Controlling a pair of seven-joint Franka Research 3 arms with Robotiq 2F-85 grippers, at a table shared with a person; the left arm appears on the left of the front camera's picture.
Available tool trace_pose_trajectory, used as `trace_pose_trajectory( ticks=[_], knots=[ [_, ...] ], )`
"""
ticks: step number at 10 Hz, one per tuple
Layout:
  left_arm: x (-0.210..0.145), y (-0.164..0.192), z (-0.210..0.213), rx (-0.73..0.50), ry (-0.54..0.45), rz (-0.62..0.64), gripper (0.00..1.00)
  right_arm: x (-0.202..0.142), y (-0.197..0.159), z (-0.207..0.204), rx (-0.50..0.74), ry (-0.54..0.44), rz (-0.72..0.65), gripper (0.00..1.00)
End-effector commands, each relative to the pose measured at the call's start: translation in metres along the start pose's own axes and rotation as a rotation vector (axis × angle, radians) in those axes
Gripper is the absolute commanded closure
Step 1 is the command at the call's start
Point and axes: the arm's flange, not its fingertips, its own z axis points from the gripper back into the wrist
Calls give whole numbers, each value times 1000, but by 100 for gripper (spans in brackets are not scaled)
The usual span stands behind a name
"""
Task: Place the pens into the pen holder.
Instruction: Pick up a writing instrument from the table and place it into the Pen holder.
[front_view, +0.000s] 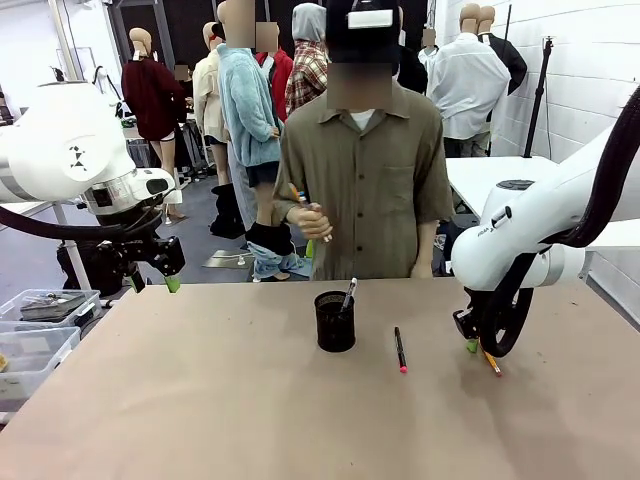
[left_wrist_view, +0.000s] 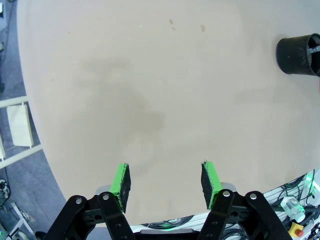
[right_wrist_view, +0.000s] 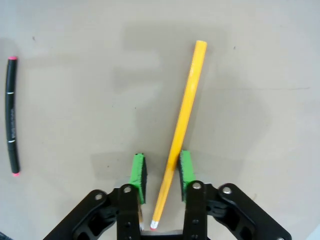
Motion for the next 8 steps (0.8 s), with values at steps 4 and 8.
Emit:
trace_pose_trajectory(
  ticks=[4, 8],
  knots=[
    [-1, 0, 3, 12, 8, 8, 26, 5, -2, -1, 32, 75, -2, 100],
    [-1, 0, 3, 12, 8, 8, 26, -24, 6, 42, 253, -151, 233, 100]
  ],
)
